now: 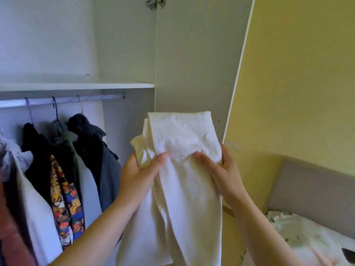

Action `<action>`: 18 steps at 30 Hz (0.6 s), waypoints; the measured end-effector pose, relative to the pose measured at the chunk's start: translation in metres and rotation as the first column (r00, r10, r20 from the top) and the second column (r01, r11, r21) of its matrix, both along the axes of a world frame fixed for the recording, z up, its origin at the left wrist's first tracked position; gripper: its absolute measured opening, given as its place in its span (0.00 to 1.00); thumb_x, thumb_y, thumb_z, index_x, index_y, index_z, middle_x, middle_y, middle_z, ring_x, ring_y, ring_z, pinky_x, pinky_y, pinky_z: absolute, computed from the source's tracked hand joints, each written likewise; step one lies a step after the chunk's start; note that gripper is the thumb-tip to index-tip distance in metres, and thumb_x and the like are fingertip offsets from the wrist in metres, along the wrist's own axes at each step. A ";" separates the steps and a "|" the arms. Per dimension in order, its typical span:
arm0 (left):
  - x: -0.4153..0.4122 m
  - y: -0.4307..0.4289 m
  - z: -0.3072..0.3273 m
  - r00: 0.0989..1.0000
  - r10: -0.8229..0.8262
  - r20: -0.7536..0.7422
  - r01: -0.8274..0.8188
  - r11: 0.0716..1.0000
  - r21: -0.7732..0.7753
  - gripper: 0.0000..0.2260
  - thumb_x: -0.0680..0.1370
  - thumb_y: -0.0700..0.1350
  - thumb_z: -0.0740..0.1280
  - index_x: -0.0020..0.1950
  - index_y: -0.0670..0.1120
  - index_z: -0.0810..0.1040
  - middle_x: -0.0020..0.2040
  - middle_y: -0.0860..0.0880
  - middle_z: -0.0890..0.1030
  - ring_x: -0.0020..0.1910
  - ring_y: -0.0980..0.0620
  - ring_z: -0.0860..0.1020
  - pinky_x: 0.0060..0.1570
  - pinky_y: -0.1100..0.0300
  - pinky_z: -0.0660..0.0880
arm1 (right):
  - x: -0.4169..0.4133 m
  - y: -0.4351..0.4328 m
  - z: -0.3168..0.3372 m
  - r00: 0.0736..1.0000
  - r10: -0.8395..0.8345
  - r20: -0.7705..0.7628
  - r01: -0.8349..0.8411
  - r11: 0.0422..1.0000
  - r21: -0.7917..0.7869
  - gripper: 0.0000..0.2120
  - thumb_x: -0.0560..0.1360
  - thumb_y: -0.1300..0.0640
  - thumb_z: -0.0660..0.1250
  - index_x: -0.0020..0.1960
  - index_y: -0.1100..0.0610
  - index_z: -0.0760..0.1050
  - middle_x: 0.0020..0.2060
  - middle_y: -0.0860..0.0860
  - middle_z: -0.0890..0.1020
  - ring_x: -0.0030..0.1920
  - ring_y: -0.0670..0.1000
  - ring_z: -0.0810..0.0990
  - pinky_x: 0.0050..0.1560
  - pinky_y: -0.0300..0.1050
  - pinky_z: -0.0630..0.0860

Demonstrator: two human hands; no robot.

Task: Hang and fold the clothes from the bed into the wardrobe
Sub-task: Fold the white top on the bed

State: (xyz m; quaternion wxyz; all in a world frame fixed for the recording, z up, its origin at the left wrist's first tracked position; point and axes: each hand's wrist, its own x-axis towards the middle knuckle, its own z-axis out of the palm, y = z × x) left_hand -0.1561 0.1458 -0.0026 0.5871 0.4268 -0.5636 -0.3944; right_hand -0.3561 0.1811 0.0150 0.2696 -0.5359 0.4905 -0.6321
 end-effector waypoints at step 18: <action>0.046 -0.230 0.128 0.994 0.093 0.052 -0.077 0.965 -0.251 0.12 0.72 0.57 0.73 0.54 0.59 0.80 0.50 0.63 0.83 0.49 0.67 0.81 0.50 0.62 0.75 | 0.034 -0.269 0.118 0.987 0.154 -0.043 -0.159 0.965 -0.208 0.20 0.66 0.40 0.75 0.56 0.43 0.78 0.48 0.39 0.84 0.47 0.40 0.84 0.42 0.35 0.77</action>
